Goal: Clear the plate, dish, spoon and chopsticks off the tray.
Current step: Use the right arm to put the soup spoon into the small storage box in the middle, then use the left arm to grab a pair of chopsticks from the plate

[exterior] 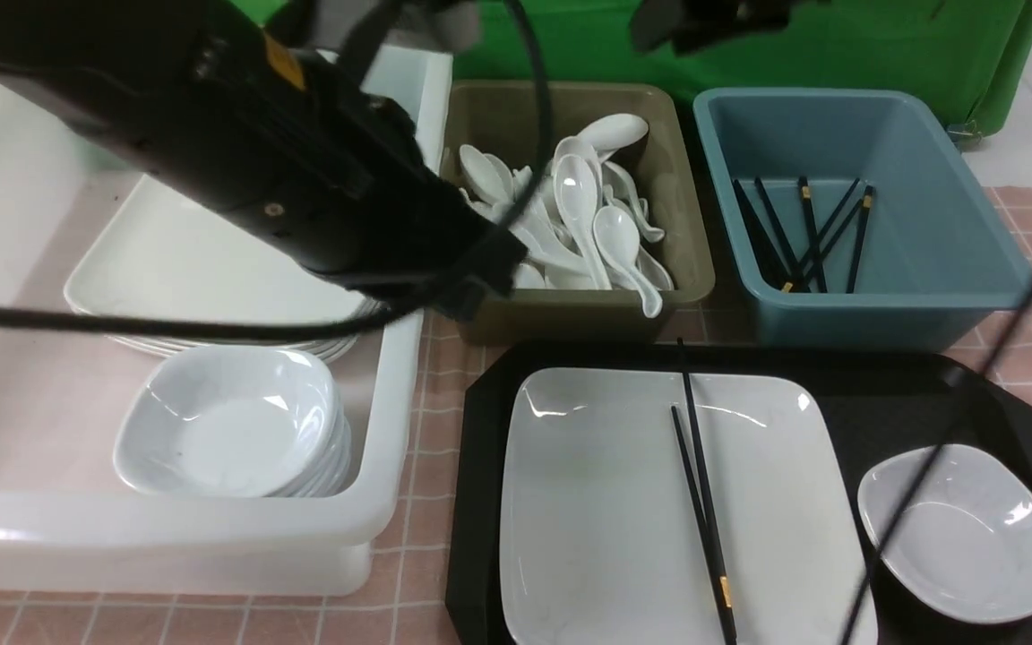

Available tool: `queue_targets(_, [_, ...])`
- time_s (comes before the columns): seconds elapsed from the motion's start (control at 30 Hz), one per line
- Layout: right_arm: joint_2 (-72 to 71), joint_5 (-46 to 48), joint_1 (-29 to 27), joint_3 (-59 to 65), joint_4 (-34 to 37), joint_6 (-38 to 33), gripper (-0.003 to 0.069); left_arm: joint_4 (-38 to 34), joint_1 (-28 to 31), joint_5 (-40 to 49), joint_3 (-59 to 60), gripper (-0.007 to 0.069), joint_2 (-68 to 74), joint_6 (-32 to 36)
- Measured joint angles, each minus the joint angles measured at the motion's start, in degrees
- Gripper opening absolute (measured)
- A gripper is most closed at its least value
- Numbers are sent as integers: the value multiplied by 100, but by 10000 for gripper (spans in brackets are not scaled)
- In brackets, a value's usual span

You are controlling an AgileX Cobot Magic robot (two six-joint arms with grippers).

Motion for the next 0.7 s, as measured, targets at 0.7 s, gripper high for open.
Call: queue_targets(0.7, [-5986, -5, 0, 7566, -1457, 396, 197, 1487, -2274, 486, -1316, 6, 2718, -3028])
